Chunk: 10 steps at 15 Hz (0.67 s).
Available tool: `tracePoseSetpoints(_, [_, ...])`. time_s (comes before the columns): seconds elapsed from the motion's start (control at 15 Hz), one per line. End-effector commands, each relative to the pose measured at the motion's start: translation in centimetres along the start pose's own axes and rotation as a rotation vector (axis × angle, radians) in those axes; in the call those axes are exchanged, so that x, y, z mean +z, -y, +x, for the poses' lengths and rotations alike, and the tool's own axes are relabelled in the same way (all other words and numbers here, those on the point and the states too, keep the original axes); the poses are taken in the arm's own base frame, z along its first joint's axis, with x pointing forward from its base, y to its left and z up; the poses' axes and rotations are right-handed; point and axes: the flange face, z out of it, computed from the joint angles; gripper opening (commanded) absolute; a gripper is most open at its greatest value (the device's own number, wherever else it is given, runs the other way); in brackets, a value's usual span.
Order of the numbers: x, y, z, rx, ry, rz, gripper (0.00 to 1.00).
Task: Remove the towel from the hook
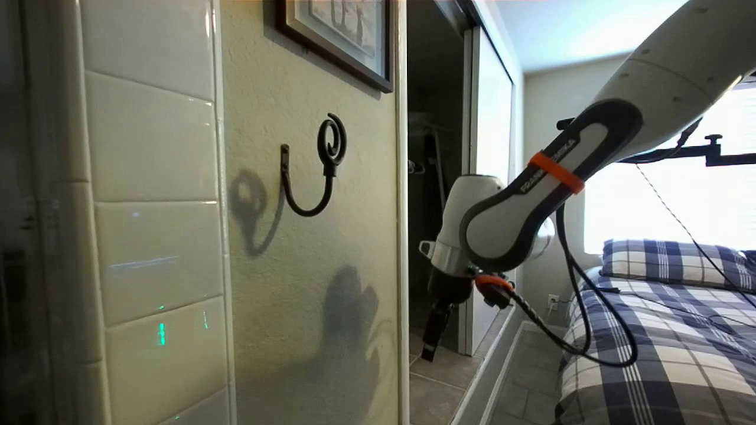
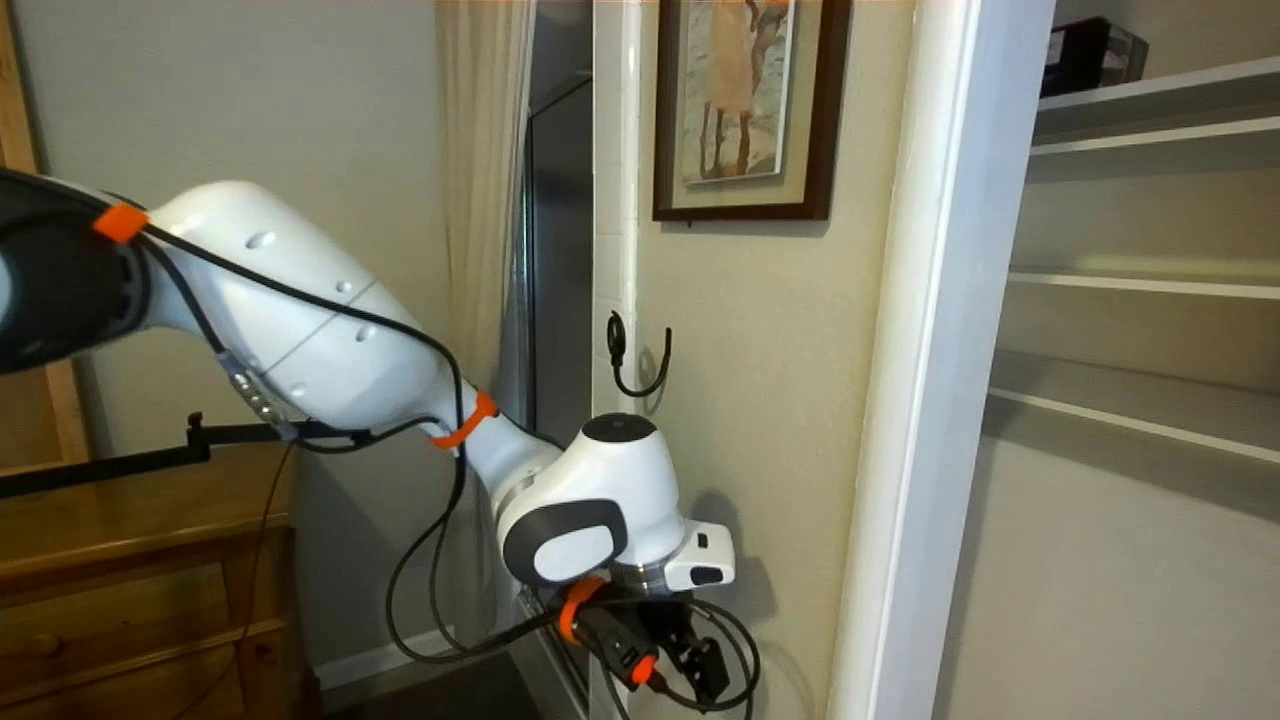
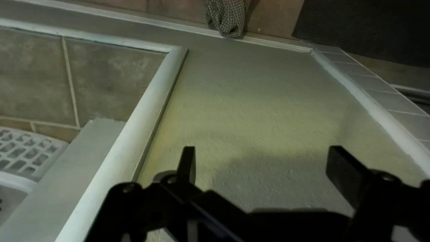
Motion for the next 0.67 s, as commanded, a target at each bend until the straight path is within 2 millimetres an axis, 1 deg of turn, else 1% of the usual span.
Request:
tracePoseSetpoints(0.0, [-6.6,-0.5,-1.5,-0.143,-0.014,-0.005,1.00])
tracePoseSetpoints(0.07, [-8.4,-0.8,-1.5,-0.157,-0.028,-0.013,1.00])
tracePoseSetpoints(0.27, [-13.8,-0.7,-2.0,-0.171,-0.071,0.006,1.00])
tracePoseSetpoints(0.47, [-18.7,-0.9,-2.9,-0.145,-0.060,0.012,1.00])
tracePoseSetpoints(0.6, [-21.5,-0.9,-3.7,-0.141,-0.029,0.044,1.00])
